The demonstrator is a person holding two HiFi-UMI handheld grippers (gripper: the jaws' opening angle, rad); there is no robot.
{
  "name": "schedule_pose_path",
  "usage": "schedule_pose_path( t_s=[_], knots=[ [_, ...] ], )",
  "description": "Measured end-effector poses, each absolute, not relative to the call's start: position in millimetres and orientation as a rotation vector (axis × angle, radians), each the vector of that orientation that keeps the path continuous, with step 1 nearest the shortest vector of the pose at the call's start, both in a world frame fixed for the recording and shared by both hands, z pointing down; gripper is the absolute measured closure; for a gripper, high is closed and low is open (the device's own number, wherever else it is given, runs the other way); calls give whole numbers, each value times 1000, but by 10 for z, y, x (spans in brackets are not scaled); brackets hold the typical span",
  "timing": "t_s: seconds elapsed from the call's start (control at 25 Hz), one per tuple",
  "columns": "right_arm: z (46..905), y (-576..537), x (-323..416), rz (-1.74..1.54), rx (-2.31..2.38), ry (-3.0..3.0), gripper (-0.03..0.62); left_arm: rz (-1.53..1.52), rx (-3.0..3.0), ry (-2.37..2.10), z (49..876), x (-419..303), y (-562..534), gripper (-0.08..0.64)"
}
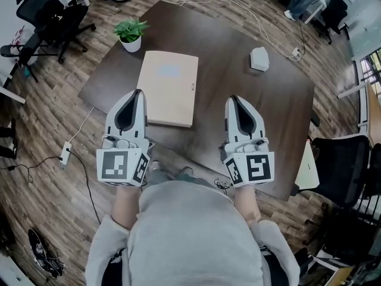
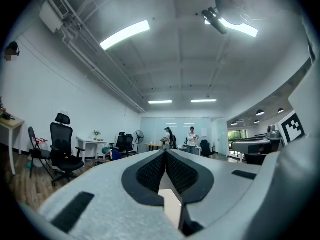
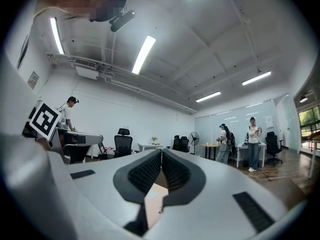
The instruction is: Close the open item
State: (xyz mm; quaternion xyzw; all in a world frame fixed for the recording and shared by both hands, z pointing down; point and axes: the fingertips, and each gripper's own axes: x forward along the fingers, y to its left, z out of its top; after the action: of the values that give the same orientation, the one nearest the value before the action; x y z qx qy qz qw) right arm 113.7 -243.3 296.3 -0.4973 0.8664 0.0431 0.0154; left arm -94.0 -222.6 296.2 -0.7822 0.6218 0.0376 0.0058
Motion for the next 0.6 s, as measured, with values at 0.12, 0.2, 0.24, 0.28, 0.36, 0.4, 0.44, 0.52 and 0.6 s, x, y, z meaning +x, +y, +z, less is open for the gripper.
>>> schedule_pose_path(
  t_s=[0.12,0.2,0.24,0.28,0.36,0.4,0.44,0.52,0.6],
  knots=[
    [2943,-2416,1156,135,-1549,2685,578,124,-2432,1955,2933,-955,-2197,549],
    [2939,-2406,1162,136,-1550,2682,578,124,-2424,1958,2927,-961,-2185,549],
    [2939,-2401,1166,137,-1550,2680,578,122,-2420,1960,2928,-960,-2180,549],
    [2940,-2396,1171,138,-1550,2680,578,120,-2417,1962,2930,-957,-2175,549],
    [2943,-2389,1185,138,-1550,2680,578,113,-2411,1962,2934,-943,-2170,549],
    [2943,-2388,1192,137,-1550,2679,578,110,-2407,1959,2933,-934,-2170,549],
    [2944,-2387,1197,136,-1550,2679,578,107,-2402,1955,2931,-927,-2170,549],
    [2942,-2384,1202,136,-1550,2679,578,100,-2388,1950,2925,-917,-2170,549],
    [2936,-2380,1203,137,-1551,2679,578,90,-2372,1945,2916,-915,-2168,549]
  ],
)
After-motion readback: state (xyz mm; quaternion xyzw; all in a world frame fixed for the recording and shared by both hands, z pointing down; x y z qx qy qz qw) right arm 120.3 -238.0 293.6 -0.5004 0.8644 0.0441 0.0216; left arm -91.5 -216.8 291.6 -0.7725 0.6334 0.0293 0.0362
